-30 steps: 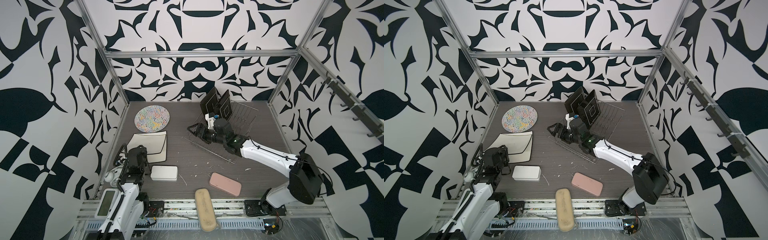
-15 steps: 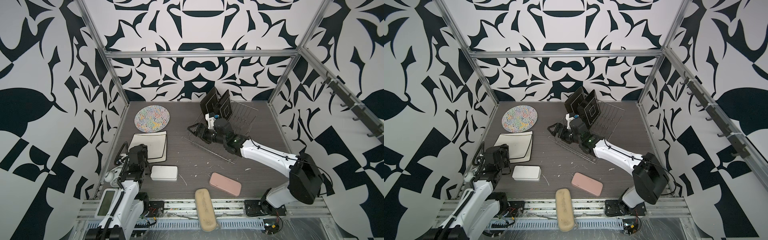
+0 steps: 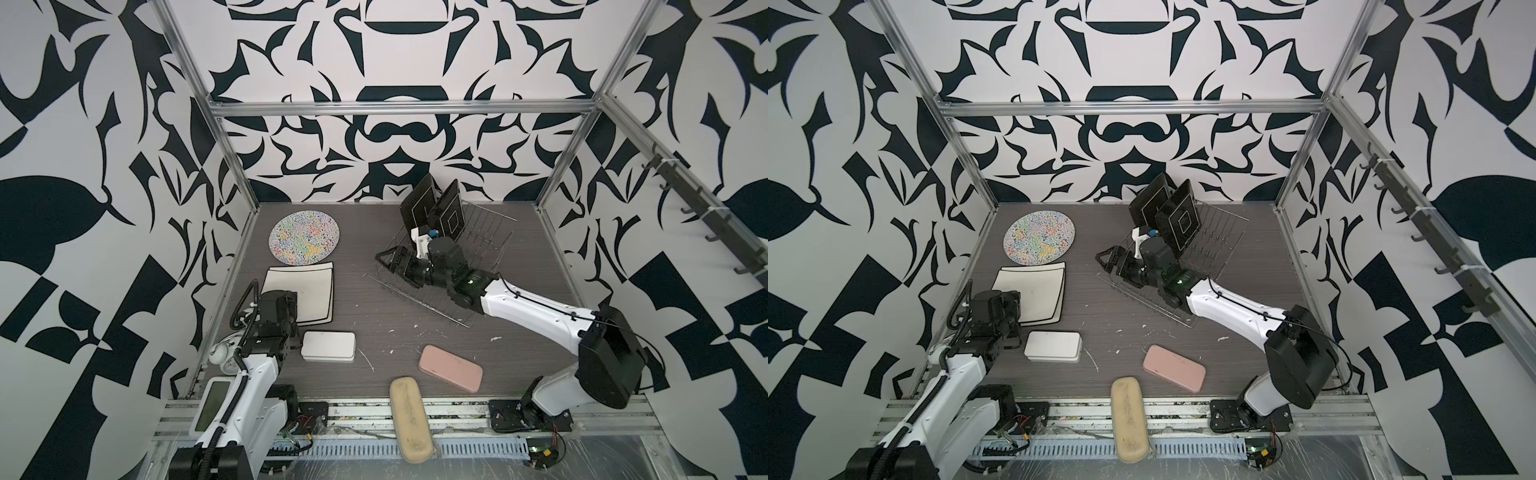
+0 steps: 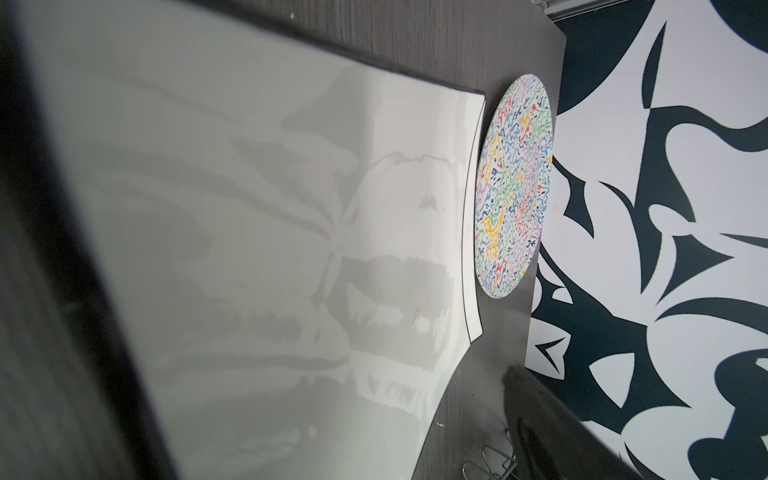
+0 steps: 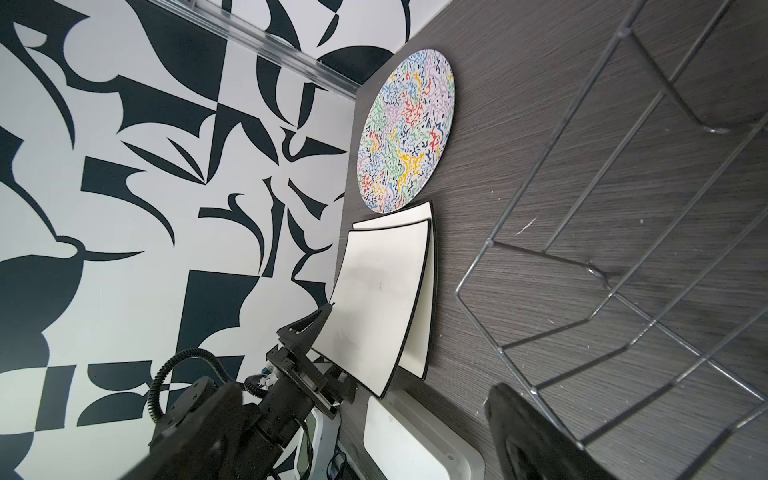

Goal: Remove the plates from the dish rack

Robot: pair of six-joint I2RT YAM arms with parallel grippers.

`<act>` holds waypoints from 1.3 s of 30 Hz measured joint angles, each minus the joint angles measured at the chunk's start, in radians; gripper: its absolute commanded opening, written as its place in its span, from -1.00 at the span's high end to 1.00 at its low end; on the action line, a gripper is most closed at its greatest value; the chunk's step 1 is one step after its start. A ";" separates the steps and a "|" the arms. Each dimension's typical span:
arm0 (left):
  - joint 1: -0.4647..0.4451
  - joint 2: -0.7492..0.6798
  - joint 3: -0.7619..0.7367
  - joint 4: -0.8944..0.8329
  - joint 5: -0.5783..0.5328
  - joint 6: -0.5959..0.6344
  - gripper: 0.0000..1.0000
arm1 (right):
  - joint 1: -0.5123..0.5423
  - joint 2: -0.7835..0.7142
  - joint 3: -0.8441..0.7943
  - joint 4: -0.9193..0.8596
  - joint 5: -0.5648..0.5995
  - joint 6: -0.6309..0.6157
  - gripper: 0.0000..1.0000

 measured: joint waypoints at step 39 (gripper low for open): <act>0.000 0.137 0.082 -0.104 0.055 0.047 -0.99 | -0.008 -0.006 -0.009 0.000 0.000 0.000 -0.90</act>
